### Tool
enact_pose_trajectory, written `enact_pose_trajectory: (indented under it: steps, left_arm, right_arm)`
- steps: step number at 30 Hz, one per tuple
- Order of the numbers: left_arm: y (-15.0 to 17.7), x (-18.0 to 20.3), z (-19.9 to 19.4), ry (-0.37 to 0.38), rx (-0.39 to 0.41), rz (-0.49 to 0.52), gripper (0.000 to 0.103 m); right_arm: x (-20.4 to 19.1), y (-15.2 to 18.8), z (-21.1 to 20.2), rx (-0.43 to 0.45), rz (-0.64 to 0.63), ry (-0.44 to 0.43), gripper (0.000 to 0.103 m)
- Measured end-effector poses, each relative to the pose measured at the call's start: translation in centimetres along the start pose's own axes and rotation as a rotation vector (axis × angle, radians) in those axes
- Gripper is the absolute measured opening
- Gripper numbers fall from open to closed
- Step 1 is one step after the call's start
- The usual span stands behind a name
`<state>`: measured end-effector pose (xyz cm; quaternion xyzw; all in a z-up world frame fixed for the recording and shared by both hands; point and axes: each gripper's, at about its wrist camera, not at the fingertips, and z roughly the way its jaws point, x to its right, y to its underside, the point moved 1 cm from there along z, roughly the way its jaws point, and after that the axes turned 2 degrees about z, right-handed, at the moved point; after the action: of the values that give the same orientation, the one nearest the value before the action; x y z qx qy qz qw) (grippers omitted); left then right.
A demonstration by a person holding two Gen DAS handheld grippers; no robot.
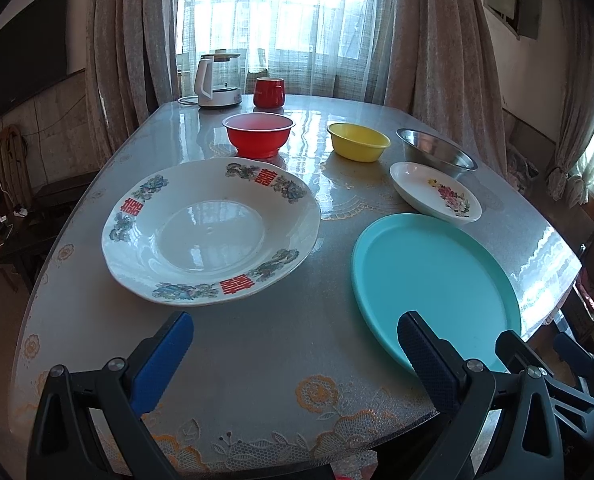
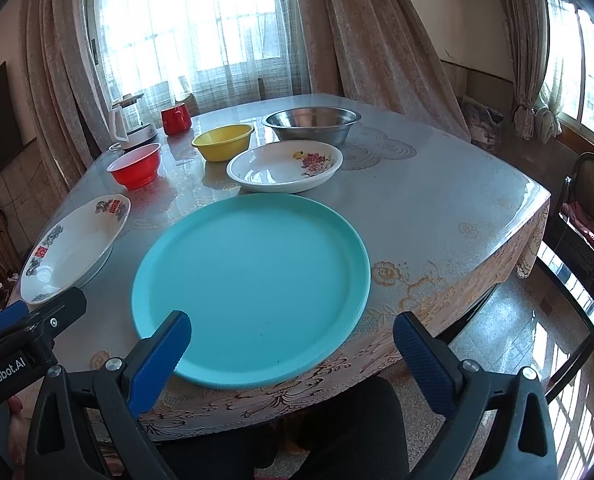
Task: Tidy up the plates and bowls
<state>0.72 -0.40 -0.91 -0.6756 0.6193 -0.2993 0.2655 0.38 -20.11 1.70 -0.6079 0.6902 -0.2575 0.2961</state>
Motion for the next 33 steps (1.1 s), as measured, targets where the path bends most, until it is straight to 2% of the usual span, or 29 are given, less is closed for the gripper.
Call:
enact_pose_trajectory:
  steps: [33]
  left_arm:
    - [0.27,0.34,0.18,-0.006,-0.017,0.014,0.103]
  right_arm:
    - [0.81,0.24,-0.05,-0.001,0.032,-0.017,0.103]
